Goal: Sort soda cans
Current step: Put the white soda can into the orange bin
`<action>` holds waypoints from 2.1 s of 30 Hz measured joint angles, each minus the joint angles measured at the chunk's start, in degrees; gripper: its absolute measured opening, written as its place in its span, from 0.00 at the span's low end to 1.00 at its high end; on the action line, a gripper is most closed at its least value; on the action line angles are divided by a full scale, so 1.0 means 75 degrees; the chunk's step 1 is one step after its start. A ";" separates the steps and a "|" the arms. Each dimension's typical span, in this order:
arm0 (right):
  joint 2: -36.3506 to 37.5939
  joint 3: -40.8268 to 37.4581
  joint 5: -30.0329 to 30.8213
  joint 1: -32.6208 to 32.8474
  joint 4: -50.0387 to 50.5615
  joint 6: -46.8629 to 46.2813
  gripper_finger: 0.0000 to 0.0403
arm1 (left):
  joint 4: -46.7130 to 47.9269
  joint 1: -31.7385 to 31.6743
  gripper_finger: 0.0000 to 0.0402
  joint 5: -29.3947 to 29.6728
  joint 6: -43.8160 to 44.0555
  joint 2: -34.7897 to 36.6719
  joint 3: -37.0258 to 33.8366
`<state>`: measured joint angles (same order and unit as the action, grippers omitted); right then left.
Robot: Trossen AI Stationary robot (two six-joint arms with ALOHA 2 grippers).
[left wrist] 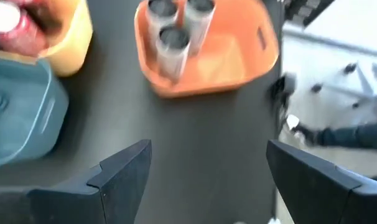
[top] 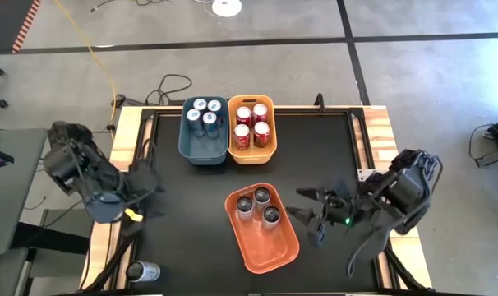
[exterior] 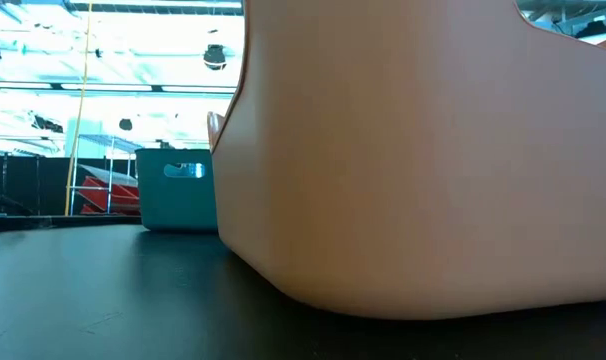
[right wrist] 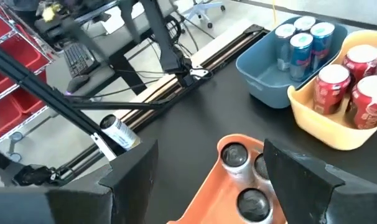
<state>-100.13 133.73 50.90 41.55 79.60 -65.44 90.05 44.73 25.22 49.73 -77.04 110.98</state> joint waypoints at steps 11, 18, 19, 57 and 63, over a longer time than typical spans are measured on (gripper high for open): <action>-0.0726 -0.0009 0.0010 0.0135 -0.0215 -0.0873 0.76 | -0.1502 0.1321 0.77 -0.1654 0.2107 0.2637 -0.4837; -0.0889 0.0000 0.0010 -0.0020 -0.0310 -0.0963 0.76 | -0.2791 0.2338 0.77 -0.3305 0.3611 0.2187 -0.6111; -0.0901 -0.0002 0.0010 -0.0038 -0.0283 -0.0958 0.76 | -0.2834 0.2422 0.77 -0.3491 0.3845 0.2069 -0.6129; -0.0901 -0.0003 -0.0491 -0.0644 0.0323 -0.0002 0.76 | -0.4112 0.3126 0.77 -0.3264 0.5407 0.0016 -0.5362; -0.0901 -0.0003 -0.0493 -0.0663 0.0329 0.0005 0.76 | -0.4014 0.3126 0.77 -0.3207 0.5349 0.0013 -0.5362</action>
<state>-106.89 133.71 47.20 36.58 82.07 -65.40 59.95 68.18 1.17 89.84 -76.95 70.76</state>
